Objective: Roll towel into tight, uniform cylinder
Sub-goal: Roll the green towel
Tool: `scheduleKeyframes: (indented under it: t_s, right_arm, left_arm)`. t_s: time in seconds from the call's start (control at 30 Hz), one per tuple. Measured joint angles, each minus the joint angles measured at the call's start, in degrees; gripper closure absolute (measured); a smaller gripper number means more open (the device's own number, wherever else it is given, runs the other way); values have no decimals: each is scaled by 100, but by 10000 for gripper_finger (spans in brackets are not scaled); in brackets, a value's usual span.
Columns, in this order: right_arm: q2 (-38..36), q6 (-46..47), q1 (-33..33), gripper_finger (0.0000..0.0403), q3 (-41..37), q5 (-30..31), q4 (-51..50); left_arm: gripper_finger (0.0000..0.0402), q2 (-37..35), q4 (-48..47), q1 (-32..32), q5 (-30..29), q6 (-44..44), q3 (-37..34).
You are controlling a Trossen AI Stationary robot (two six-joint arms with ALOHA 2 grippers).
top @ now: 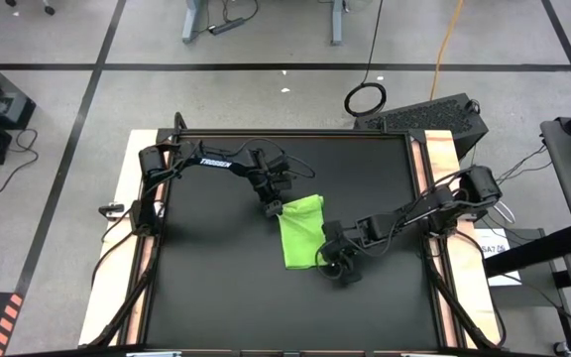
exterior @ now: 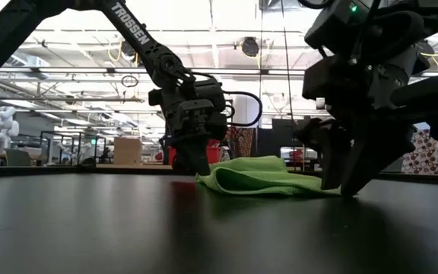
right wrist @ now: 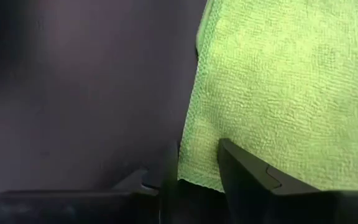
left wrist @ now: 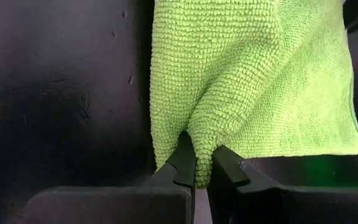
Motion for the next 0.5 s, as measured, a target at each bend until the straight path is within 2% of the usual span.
scheduleKeyframes:
  t_s: [0.23, 0.37, 0.5]
  right_arm:
    - [164, 175, 10, 299, -3, 232, 118]
    - [-140, 168, -4, 315, -36, 165, 227]
    - [-700, 85, -11, 287, -32, 210, 157]
  left_arm:
    - [382, 0, -11, 0, 29, 0, 0]
    - [382, 0, -11, 0, 31, 0, 0]
    - [382, 0, -7, 0, 54, 0, 0]
